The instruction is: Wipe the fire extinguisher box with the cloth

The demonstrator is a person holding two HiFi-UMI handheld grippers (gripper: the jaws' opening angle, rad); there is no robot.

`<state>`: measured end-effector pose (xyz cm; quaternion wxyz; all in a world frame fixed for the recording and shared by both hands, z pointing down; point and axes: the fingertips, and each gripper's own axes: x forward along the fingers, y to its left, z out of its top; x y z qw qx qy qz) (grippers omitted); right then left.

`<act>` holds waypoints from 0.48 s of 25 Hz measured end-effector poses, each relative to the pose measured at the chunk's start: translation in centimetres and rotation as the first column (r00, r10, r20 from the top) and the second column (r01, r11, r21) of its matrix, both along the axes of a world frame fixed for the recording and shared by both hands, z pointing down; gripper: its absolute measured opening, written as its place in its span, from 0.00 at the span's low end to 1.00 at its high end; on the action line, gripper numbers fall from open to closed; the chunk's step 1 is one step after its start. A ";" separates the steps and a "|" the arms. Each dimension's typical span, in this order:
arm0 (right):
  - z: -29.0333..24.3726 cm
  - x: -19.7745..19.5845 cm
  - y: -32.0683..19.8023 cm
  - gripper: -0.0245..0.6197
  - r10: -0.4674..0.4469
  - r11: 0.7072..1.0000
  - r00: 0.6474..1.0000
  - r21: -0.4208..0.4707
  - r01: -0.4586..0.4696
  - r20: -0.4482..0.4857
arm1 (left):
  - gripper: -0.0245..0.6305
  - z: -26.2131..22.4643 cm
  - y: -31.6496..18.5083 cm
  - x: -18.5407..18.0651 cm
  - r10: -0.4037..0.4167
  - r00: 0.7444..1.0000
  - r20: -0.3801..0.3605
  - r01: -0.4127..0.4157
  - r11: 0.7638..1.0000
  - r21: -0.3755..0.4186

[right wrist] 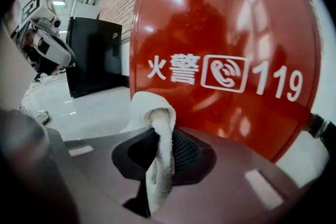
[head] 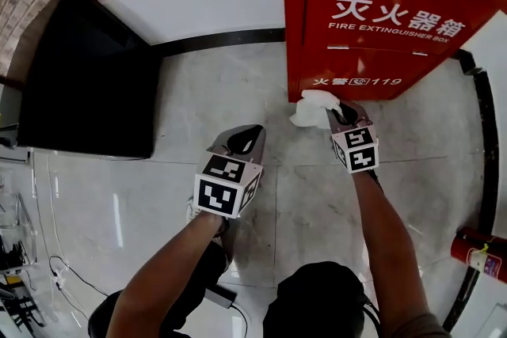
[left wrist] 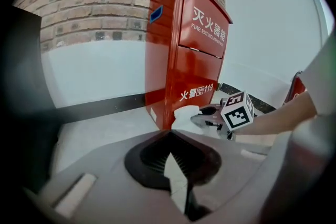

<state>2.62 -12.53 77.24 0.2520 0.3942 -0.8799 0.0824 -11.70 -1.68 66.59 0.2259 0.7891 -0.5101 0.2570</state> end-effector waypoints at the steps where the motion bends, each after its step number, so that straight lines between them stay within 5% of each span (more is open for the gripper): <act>1: 0.2 1.6 -0.3 0.15 0.029 1.000 1.000 -0.004 -0.029 -0.006 | 0.04 0.1 -0.1 0.4 0.008 1.000 -0.001 -0.008 1.000 0.000; 6: 0.6 9.9 -1.7 0.15 0.201 0.979 0.980 -0.022 -0.201 -0.011 | 0.04 0.6 -0.9 2.5 0.047 0.999 -0.005 -0.047 0.999 0.000; 12: 0.5 19.2 -2.9 0.15 0.404 0.913 0.914 -0.041 -0.405 -0.033 | 0.04 1.0 -2.5 7.2 0.141 0.990 -0.018 -0.141 0.990 -0.004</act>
